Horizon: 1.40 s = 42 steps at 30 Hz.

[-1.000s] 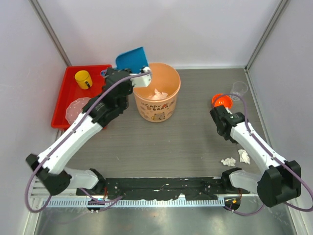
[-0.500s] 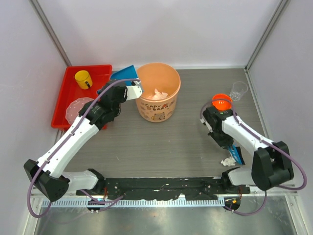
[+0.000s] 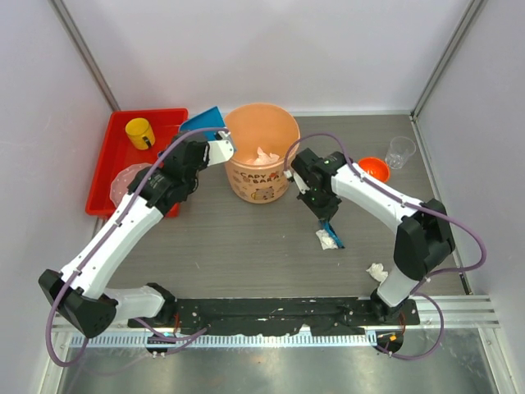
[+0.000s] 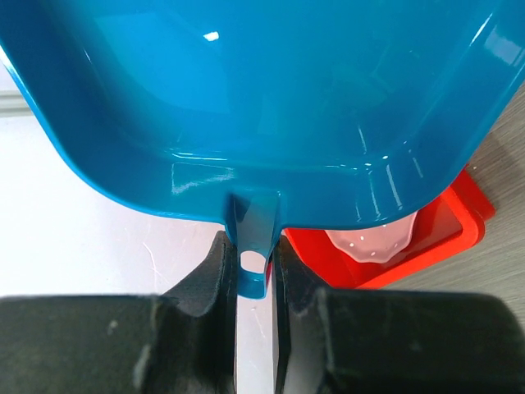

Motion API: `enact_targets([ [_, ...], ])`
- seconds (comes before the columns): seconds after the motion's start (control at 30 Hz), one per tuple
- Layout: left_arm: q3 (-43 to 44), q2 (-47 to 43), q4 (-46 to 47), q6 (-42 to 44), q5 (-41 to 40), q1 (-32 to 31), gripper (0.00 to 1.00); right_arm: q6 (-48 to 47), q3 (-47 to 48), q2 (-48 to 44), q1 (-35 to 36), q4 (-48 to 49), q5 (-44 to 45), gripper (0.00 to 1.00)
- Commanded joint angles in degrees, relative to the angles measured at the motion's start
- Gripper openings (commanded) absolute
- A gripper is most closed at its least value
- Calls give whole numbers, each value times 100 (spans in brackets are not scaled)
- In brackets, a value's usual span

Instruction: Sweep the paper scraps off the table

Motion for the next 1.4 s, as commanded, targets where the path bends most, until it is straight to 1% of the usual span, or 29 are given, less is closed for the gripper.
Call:
enact_targets([
  [0.0, 244, 17, -86, -163, 12, 84, 0, 719, 155, -155, 182, 73, -571, 1],
  [0.07, 236, 60, -87, -154, 21, 93, 0, 870, 145, -506, 174, 135, -432, 1],
  [0.13, 227, 95, -69, -163, 56, 93, 0, 1300, 233, -908, 16, 144, 259, 1],
  [0.17, 218, 96, -43, -163, 73, 93, 0, 1467, 259, -1033, -254, 135, 551, 1],
  [0.23, 192, 70, -16, -206, 144, 93, 0, 1949, 225, -1532, -511, 109, 1043, 1],
  [0.33, 104, 25, -7, -242, 205, 93, 0, 2328, -47, -2140, -933, 109, 1195, 1],
  [0.37, 69, -18, 27, -242, 205, 93, 0, 2426, -187, -2533, -1021, 109, 1430, 1],
  [0.47, -194, -88, 89, -224, 197, 102, 0, 2926, -364, -3019, -1355, -84, 1687, 1],
  [0.53, -510, -168, 81, -303, 118, 163, 0, 3347, -399, -3143, -1513, -355, 1618, 1],
  [0.57, -607, -220, -50, -364, 109, 198, 0, 3671, -530, -3257, -1531, -401, 1330, 1],
  [0.6, -791, -325, -199, -452, 126, 286, 0, 3770, -566, -3275, -1549, -488, 1258, 1],
  [0.63, -880, -378, -375, -644, 205, 321, 0, 3841, -558, -3232, -1601, -880, 1301, 1],
  [0.67, -976, -449, -794, -733, 258, 357, 0, 3772, -392, -3101, -1619, -1180, 1423, 1],
  [0.7, -1238, -571, -981, -786, 328, 401, 0, 3763, -295, -2804, -1646, -1496, 1885, 1],
  [0.73, -1398, -651, -1287, -821, 355, 401, 0, 3728, -198, -2662, -1785, -1961, 2020, 1],
  [0.77, -1573, -721, -1404, -865, 355, 401, 0, 3701, -84, -2608, -1900, -2000, 2057, 1],
  [0.8, -1888, -817, -1518, -892, 372, 410, 0, 3814, -48, -2642, -2110, -1992, 1865, 1],
  [0.83, -2039, -844, -1658, -927, 390, 410, 0, 3954, -39, -2695, -2521, -2001, 1777, 1],
  [0.87, -2276, -862, -1703, -979, 494, 410, 0, 4121, -91, -2721, -2725, -1992, 1715, 1],
  [0.93, -2471, -880, -1713, -997, 609, 410, 0, 4175, -101, -2757, -3024, -2001, 1906, 1],
  [0.97, -2584, -871, -1695, -1015, 697, 410, 0, 4202, -66, -2748, -3322, -2009, 1968, 1],
  [1.0, -2629, -828, -1686, -1006, 724, 410, 0, 4185, -5, -2661, -3420, -2001, 2056, 1],
  [1.07, -2630, -766, -1660, -1006, 794, 410, 0, 4044, 66, -2520, -3728, -2018, 1970, 1],
  [1.1, -2612, -748, -1642, -998, 820, 401, 0, 3878, -12, -2459, -3772, -2036, 1804, 1],
  [1.13, -2595, -678, -1633, -998, 847, 401, 0, 3798, -387, -2362, -3799, -2036, 1376, 1],
  [1.2, -2516, -599, -1616, -980, 873, 401, 0, 3850, -924, -2283, -3834, -2036, 829, 1],
  [1.23, -2507, -520, -1607, -980, 865, 410, 0, 3972, -1345, -2143, -3834, -2036, 548, 1],
  [1.3, -2480, -467, -1616, -971, 847, 410, 0, 3965, -1576, -1923, -3834, -2027, 588, 1],
  [1.37, -2498, -353, -1642, -980, 830, 410, 0, 3816, -1752, -1817, -3826, -2027, 834, 1],
])
